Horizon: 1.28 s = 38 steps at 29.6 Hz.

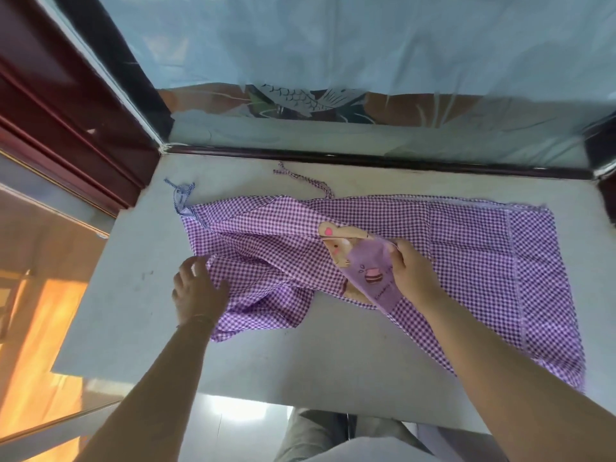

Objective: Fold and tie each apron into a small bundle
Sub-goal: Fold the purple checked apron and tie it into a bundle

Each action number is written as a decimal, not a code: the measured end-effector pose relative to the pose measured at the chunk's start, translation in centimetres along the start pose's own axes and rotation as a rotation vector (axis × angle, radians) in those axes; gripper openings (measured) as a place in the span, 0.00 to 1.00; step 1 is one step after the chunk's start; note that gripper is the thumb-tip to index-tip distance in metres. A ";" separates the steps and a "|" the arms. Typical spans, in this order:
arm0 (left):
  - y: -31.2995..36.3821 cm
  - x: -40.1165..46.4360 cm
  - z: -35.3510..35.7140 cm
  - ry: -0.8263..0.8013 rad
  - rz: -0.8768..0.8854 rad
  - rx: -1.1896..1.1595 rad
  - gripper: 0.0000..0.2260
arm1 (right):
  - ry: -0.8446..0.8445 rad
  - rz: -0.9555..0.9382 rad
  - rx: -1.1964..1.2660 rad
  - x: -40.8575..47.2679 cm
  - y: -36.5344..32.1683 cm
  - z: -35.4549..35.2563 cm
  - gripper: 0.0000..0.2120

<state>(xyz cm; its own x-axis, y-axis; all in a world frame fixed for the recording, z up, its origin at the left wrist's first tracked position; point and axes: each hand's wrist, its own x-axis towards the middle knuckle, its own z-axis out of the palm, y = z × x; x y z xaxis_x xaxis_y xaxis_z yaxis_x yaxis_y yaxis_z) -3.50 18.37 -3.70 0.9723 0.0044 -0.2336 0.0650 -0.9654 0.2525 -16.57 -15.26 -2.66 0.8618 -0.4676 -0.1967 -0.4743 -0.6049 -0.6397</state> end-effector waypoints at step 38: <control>9.1 8.0 1.0 0.127 0.806 0.201 0.11 | 0.084 -0.228 -0.504 0.3 6.9 -1.9 0.21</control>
<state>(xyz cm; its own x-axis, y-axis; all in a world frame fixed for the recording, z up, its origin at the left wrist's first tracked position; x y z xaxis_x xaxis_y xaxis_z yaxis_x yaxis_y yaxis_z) 4.65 9.41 -4.19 0.7229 -0.6886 0.0573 -0.6896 -0.7138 0.1223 -19.96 -20.83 -5.73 0.9452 -0.3257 -0.0219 -0.3223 -0.9205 -0.2208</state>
